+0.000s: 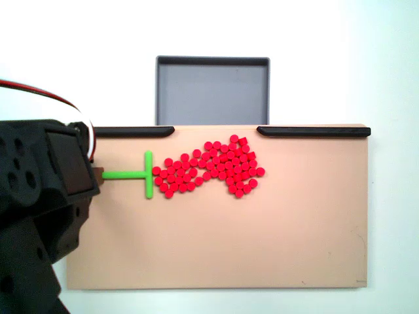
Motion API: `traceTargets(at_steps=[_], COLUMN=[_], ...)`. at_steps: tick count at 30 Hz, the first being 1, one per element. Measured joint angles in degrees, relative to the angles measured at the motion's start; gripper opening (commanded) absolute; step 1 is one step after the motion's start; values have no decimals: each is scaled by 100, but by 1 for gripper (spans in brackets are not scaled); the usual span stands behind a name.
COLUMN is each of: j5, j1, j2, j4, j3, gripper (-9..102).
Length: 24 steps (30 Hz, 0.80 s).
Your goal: Gather the left side granules
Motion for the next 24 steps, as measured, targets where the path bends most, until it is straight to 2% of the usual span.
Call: traceTargets(at_steps=[24], j5=[-70], j1=[193], j2=[0], j4=[0], j3=[44], gripper=[0])
